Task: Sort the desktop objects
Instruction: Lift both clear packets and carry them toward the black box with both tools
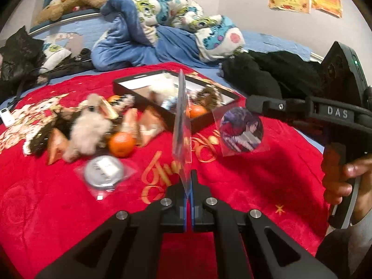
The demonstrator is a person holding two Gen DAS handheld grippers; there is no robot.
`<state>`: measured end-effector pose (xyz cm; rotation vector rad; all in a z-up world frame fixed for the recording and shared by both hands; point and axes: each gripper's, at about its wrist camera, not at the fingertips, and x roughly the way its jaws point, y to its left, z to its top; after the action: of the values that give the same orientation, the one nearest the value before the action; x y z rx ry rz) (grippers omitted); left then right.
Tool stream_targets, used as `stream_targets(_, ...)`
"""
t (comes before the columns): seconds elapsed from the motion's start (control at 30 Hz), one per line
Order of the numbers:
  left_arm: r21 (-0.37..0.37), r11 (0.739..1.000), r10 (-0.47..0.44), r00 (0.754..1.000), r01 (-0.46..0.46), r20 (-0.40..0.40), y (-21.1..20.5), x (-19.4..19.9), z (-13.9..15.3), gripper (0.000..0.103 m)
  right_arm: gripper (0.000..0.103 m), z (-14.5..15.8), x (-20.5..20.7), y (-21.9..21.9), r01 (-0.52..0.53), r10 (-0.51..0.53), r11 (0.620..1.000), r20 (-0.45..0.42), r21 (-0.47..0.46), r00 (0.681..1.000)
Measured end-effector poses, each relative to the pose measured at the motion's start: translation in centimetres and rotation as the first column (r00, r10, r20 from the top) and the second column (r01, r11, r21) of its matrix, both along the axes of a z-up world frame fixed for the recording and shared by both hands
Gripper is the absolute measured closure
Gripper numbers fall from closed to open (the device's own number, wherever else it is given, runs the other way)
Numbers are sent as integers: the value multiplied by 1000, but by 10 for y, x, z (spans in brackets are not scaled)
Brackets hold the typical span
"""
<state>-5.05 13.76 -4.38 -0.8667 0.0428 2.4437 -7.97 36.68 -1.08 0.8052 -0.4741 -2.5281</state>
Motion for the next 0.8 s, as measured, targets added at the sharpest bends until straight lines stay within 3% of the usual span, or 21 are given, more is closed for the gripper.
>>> stream_targets(0.43,4,996,-93,996,93,-4,52,10,2,101,97,4,25,41,69,-69,998,-13,-1,998)
stream_targets(0.8,2,996,-87,996,87,-15,65,-4,5,101,97,17,9,20,67,-69,997,-53,-34,996)
